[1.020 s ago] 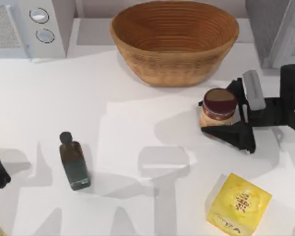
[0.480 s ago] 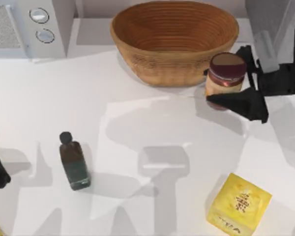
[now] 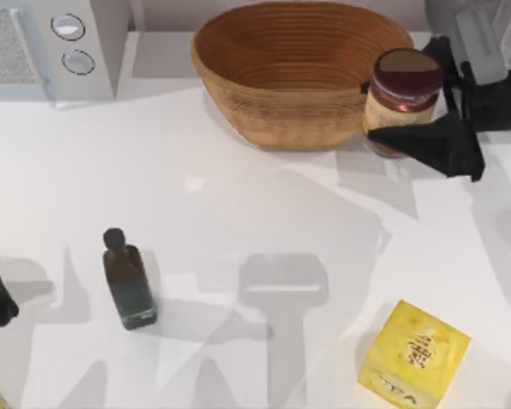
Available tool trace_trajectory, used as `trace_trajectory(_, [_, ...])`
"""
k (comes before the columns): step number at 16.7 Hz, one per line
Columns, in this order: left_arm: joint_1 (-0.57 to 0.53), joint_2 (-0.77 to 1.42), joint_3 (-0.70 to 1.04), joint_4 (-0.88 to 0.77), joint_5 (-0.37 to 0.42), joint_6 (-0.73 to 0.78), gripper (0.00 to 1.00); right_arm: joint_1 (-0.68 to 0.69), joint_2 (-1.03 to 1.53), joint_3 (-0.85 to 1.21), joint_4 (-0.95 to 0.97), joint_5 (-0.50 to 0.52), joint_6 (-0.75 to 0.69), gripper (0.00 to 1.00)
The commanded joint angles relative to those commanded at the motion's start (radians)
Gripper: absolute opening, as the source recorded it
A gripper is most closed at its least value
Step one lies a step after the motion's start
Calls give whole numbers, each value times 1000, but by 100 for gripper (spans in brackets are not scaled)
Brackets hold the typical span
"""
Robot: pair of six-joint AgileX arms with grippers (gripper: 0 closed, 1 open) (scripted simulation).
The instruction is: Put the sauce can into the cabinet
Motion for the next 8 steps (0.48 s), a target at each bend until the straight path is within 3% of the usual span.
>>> trace_trajectory(8, [0,0,0,0,0,0,100,36,-173,-141,-25,35,53,0])
